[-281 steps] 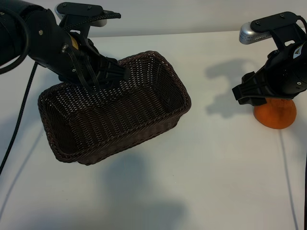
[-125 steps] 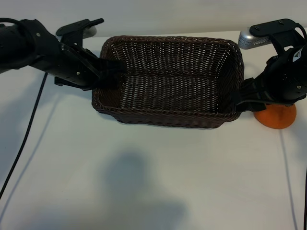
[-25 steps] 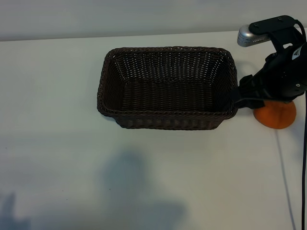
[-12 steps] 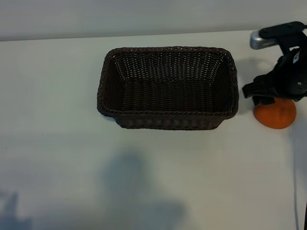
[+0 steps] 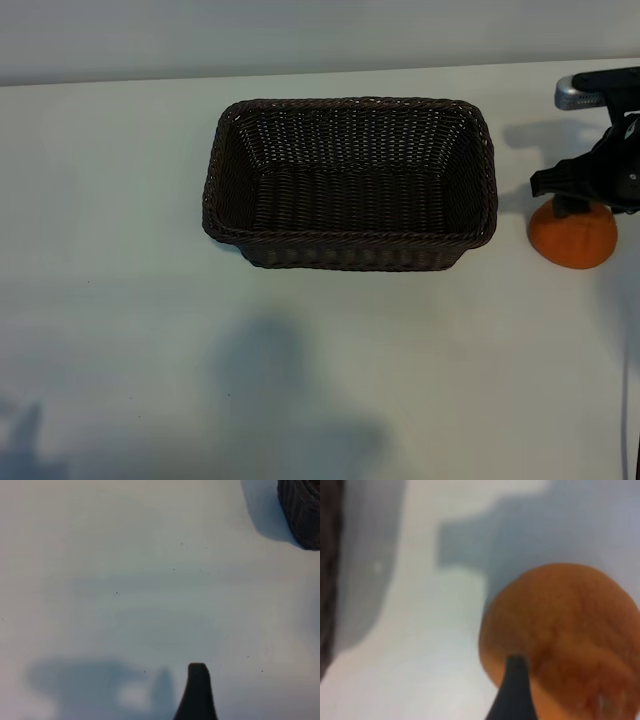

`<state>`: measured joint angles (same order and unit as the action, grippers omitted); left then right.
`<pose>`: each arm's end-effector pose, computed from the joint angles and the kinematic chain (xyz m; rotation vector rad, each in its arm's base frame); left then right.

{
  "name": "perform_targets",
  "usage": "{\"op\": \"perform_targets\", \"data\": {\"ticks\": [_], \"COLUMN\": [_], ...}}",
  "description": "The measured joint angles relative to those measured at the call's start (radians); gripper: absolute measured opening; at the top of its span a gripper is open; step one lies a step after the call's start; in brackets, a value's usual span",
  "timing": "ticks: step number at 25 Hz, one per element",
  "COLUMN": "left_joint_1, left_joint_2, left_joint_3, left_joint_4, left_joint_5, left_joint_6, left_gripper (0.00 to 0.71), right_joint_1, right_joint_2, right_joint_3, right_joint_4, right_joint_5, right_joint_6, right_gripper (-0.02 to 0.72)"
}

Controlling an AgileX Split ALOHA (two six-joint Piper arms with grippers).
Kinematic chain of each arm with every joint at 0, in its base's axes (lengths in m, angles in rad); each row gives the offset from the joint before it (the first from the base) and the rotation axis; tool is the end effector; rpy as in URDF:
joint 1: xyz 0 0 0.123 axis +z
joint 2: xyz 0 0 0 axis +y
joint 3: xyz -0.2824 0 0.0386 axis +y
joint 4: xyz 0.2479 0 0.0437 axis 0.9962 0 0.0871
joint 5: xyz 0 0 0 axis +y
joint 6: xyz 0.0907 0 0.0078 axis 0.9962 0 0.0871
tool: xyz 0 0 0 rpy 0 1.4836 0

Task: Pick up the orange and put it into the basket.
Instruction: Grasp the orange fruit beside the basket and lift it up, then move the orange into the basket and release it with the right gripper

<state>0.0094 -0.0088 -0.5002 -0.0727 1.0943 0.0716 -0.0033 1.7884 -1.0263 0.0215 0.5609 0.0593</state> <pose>-0.0077 -0.0060 0.2746 0.0695 2.0657 -0.0375 0.3380 -0.0001 0.1649 0.1107 2.8048 0.0337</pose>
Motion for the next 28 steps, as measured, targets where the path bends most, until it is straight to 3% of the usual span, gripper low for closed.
{"op": "perform_targets", "data": {"ticks": [4, 6, 9, 10, 14, 22, 28], "left_joint_1": [0.000, 0.000, 0.000, 0.000, 0.000, 0.000, 0.000], "left_joint_2": [0.000, 0.000, 0.000, 0.000, 0.000, 0.000, 0.000], "left_joint_3": [0.000, 0.000, 0.000, 0.000, 0.000, 0.000, 0.000], "left_joint_4": [0.000, 0.000, 0.000, 0.000, 0.000, 0.000, 0.000], "left_joint_5": [0.000, 0.000, 0.000, 0.000, 0.000, 0.000, 0.000], "left_joint_6": [0.000, 0.000, 0.000, 0.000, 0.000, 0.000, -0.003], "left_gripper": [0.595, 0.595, 0.595, 0.595, 0.595, 0.595, 0.595], "right_joint_1": [-0.002, -0.002, -0.002, -0.002, -0.002, -0.002, -0.002], "right_joint_2": [0.051, 0.060, 0.061, 0.058, 0.030, -0.086, -0.103], "right_joint_3": [-0.001, -0.001, -0.006, -0.010, -0.030, -0.234, -0.357], "right_joint_4": [0.000, 0.000, 0.000, 0.000, 0.000, 0.000, 0.000], "right_joint_5": [-0.008, -0.004, 0.005, 0.009, 0.059, 0.363, 0.492], "right_joint_6": [-0.001, 0.000, 0.004, 0.006, 0.007, 0.005, -0.013], "right_gripper": [0.525, 0.396, 0.144, 0.111, 0.094, 0.093, 0.093]}}
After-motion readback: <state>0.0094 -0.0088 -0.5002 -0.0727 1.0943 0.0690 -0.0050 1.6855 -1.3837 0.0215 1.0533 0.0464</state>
